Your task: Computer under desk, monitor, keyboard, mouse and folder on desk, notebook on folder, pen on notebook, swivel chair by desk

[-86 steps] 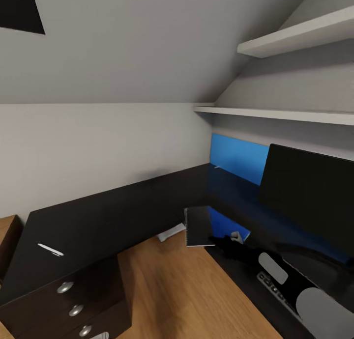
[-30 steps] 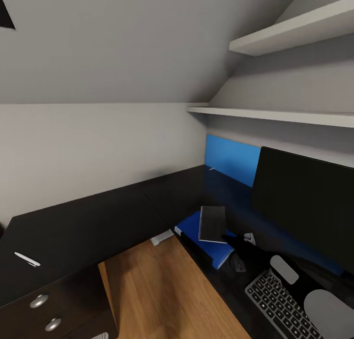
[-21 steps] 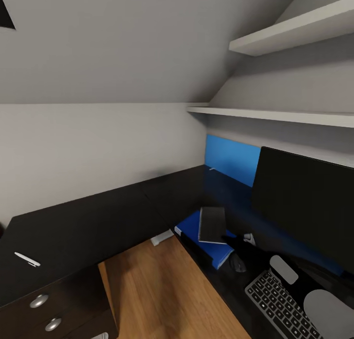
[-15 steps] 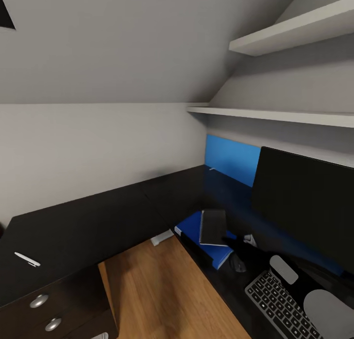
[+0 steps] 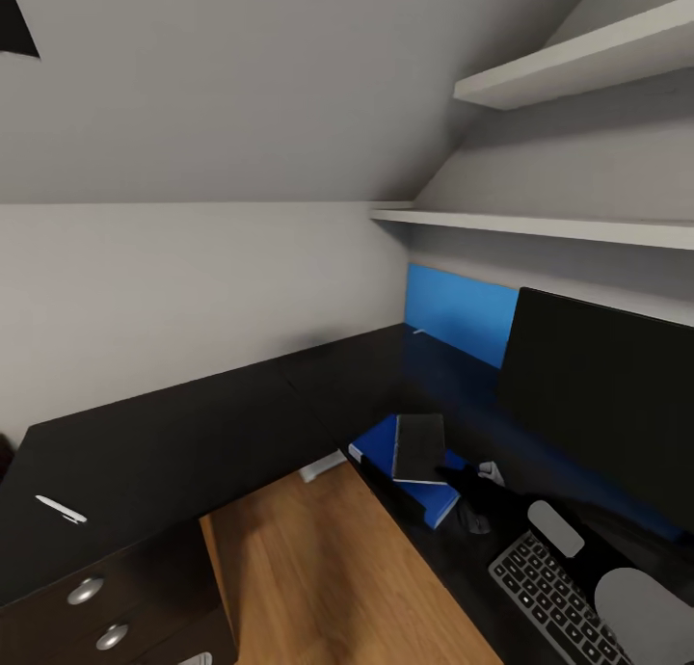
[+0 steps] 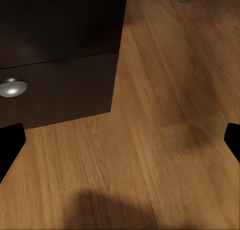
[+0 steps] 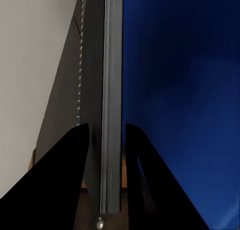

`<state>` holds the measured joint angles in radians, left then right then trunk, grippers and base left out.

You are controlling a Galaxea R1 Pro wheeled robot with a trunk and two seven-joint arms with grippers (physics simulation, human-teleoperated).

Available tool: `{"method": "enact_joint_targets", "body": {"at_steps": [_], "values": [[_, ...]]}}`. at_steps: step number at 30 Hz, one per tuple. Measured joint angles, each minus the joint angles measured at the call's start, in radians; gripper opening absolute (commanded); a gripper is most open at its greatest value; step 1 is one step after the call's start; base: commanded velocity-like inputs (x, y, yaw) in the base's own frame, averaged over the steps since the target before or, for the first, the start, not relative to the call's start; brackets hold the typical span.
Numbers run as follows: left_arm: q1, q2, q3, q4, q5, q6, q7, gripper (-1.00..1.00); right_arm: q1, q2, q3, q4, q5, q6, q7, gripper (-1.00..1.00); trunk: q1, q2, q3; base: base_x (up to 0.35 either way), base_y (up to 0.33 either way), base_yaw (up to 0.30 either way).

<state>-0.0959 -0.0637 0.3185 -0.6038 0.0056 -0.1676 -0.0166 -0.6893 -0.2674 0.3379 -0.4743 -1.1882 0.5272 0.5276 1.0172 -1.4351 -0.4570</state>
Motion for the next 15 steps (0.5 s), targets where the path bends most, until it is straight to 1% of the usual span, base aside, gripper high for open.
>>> {"method": "enact_joint_targets", "body": {"at_steps": [15], "values": [[0.000, -0.002, 0.001, -0.001, 0.000, 0.000, 0.001, 1.00, 0.000, -0.001, -0.006, 0.001, -0.001, -0.002, 0.000, -1.00, 0.000, 0.000, 0.000, 0.000, 0.011, 0.000]]}}
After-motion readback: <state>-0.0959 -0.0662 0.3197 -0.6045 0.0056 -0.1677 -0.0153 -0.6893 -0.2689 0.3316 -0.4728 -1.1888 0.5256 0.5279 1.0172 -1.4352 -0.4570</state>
